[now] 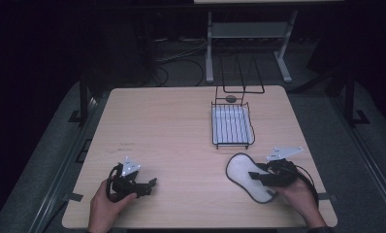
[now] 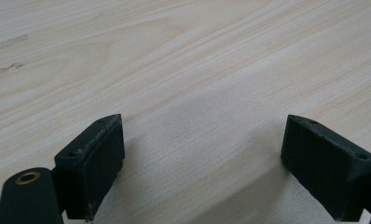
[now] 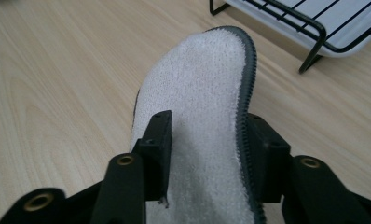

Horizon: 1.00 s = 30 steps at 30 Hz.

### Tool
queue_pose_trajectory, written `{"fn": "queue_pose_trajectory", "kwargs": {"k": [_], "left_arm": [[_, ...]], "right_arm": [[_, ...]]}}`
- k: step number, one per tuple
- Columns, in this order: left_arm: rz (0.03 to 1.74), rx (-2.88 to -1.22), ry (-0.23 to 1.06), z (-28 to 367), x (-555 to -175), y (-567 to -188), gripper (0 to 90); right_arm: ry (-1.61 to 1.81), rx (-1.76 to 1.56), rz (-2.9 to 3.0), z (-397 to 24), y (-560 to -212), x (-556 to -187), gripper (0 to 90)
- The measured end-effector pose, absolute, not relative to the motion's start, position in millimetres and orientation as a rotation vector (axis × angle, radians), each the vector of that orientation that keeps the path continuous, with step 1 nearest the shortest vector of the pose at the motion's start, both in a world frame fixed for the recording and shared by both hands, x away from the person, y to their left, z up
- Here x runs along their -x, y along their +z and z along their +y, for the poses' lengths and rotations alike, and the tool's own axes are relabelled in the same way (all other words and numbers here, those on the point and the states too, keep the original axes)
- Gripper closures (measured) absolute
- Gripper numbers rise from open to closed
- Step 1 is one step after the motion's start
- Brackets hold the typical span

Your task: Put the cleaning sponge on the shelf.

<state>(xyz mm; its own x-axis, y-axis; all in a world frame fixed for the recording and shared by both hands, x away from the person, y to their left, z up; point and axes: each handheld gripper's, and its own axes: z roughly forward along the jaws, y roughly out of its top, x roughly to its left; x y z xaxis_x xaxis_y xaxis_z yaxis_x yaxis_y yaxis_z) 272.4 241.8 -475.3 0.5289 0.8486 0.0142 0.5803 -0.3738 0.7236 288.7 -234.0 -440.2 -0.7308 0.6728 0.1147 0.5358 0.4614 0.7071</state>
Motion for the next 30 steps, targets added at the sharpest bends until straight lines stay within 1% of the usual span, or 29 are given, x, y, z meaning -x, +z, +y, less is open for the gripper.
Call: {"fn": "queue_pose_trajectory", "kwargs": {"k": [8,12,20,30], "left_arm": [[1.154,-2.095,0.512,242,-272,-475,12.6],[1.153,-2.096,0.512,242,-272,-475,12.6],[1.154,-2.094,0.512,242,-272,-475,12.6],[1.156,-2.090,0.511,242,-272,-475,12.6]], "right_arm": [[1.213,-1.067,2.516,-240,-432,-289,70.4],[1.262,-1.066,2.519,-242,-428,-289,74.1],[1.314,-1.039,2.521,-241,-420,-287,78.9],[1.356,-1.012,2.492,-240,-408,-288,80.6]]}}
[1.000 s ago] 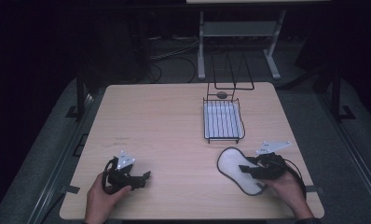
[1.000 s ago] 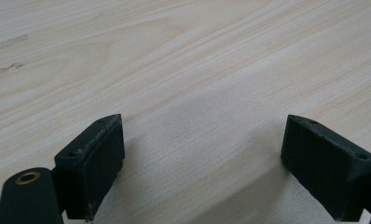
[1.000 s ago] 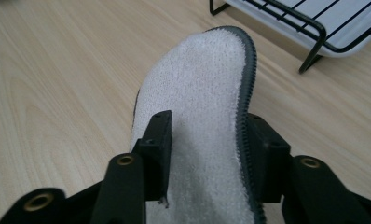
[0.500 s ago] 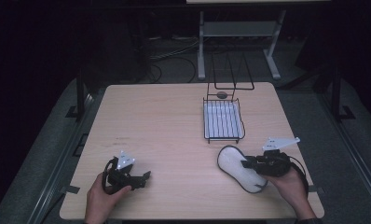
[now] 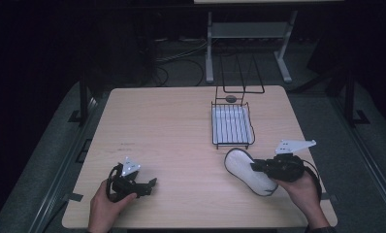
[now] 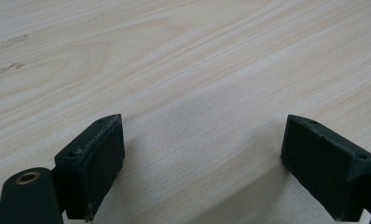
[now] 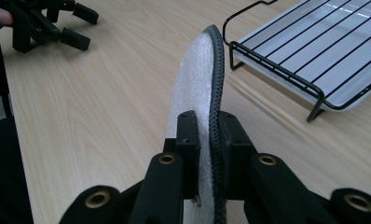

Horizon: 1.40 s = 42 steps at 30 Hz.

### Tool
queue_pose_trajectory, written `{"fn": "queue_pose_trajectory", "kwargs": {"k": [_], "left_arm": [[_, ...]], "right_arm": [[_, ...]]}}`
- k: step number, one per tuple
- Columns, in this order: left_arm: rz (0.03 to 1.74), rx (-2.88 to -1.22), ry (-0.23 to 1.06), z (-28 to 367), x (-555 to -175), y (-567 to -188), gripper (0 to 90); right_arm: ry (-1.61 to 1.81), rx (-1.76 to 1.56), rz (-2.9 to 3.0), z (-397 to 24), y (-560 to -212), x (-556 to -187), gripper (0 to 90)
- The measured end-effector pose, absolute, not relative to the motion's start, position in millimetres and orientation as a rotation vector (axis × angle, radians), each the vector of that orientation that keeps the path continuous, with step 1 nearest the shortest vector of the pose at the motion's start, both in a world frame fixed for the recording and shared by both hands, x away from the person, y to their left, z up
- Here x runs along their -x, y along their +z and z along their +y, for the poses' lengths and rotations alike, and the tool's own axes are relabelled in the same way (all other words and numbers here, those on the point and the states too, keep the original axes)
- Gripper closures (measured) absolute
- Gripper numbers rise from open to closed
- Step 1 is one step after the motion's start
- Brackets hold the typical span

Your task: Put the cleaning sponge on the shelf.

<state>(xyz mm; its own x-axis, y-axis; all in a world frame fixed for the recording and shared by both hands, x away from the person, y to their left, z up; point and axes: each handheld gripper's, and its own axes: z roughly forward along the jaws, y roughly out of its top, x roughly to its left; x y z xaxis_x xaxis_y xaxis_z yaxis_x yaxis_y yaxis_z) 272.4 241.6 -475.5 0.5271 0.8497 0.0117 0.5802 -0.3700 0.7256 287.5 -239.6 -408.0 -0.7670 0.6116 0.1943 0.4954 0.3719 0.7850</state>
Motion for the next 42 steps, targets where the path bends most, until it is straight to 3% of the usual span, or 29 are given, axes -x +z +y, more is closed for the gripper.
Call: {"fn": "queue_pose_trajectory", "kwargs": {"k": [42], "left_arm": [[1.158,-2.089,0.510,241,-272,-475,12.6]], "right_arm": [[1.466,-1.019,2.334,-251,-377,-321,80.7]]}}
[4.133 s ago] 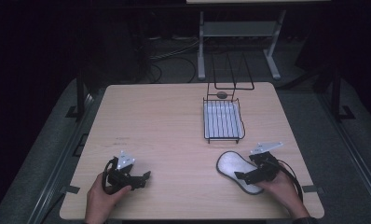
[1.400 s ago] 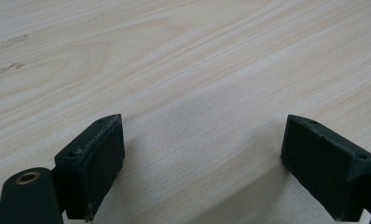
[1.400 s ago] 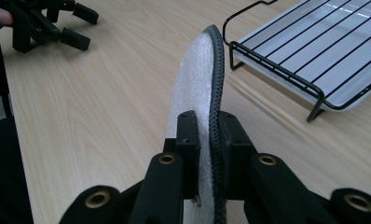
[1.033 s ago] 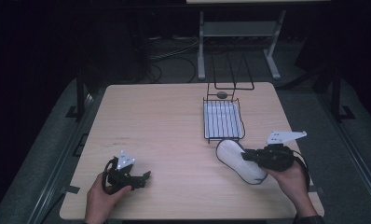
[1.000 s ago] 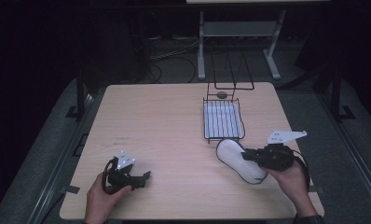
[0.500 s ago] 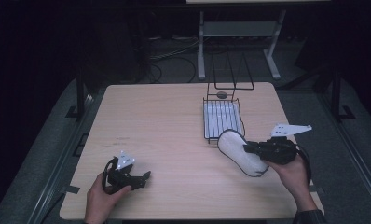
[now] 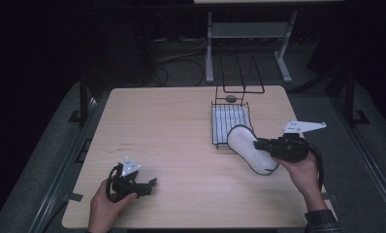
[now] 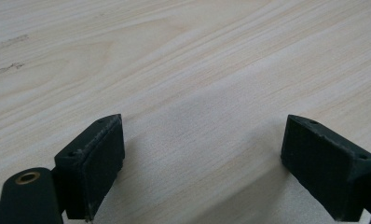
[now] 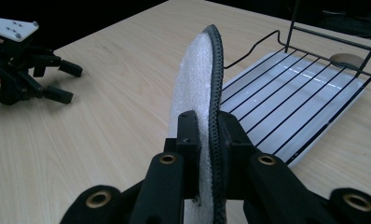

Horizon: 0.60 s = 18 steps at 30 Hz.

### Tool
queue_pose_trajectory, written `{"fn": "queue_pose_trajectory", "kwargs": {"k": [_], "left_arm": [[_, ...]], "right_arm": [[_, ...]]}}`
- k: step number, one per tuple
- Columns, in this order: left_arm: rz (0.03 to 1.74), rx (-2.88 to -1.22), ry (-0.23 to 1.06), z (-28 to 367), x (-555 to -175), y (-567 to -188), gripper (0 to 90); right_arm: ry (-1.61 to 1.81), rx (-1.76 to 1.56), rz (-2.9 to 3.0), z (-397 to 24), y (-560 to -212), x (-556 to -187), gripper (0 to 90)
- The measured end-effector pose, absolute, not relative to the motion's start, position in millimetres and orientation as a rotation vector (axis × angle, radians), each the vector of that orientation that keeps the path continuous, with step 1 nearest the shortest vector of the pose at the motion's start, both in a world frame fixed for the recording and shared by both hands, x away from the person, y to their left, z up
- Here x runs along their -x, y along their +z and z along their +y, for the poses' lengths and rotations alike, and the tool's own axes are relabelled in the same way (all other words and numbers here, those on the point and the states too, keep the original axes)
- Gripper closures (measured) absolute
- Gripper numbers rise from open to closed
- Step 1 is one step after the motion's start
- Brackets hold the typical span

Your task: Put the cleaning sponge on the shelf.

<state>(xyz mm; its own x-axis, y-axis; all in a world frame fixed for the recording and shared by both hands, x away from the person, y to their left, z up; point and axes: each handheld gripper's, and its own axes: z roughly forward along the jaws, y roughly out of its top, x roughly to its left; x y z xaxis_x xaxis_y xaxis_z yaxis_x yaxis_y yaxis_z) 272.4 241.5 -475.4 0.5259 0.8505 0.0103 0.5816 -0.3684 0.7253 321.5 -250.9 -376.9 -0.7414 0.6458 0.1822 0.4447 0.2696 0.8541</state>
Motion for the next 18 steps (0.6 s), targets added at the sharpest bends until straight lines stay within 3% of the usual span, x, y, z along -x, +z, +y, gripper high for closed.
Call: {"fn": "queue_pose_trajectory", "kwargs": {"k": [18], "left_arm": [[1.155,-2.093,0.512,242,-272,-475,12.6]], "right_arm": [[1.492,-1.061,2.270,-250,-370,-350,80.6]]}}
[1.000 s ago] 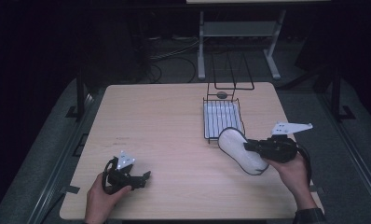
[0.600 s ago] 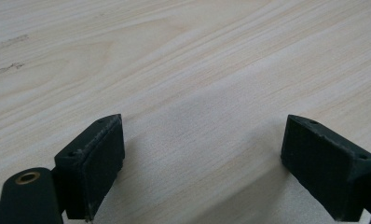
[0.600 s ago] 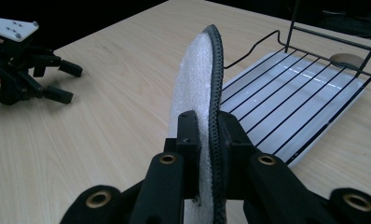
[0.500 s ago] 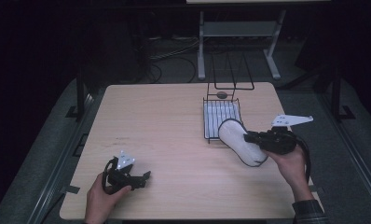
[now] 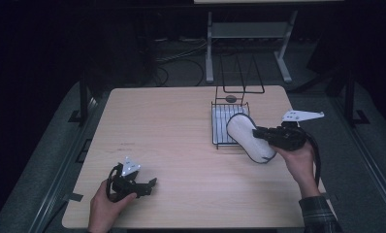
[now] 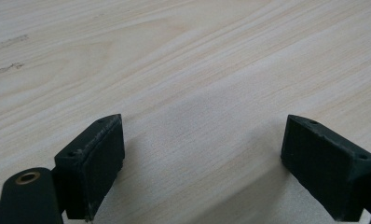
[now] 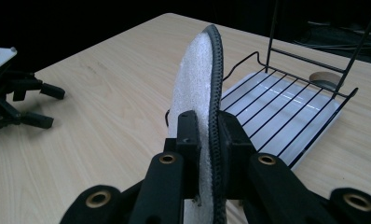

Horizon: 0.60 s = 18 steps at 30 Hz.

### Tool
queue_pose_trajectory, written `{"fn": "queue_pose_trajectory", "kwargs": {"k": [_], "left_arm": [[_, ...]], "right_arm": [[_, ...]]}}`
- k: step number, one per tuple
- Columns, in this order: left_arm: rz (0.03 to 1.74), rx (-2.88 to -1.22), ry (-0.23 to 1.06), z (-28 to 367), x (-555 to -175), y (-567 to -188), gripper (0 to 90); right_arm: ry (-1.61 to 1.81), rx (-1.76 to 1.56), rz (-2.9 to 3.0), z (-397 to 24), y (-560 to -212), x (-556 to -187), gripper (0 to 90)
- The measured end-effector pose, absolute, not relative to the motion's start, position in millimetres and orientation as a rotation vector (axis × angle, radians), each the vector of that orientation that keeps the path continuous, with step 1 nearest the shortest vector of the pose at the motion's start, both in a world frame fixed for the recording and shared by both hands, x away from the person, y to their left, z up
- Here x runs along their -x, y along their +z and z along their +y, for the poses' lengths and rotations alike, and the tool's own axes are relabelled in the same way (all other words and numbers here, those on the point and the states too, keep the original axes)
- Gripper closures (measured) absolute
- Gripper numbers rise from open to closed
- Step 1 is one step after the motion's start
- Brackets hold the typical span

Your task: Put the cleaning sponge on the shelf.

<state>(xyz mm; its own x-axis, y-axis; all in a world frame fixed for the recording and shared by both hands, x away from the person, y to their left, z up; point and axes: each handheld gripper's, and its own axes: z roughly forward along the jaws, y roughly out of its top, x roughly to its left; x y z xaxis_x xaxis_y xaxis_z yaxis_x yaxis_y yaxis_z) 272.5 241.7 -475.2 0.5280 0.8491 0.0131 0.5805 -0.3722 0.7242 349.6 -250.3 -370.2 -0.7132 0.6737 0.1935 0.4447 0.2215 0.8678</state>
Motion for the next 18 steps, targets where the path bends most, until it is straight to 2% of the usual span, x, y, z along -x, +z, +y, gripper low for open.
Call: {"fn": "queue_pose_trajectory", "kwargs": {"k": [18], "left_arm": [[1.156,-2.093,0.510,242,-272,-475,12.6]], "right_arm": [[1.501,-1.106,2.226,-243,-370,-387,80.6]]}}
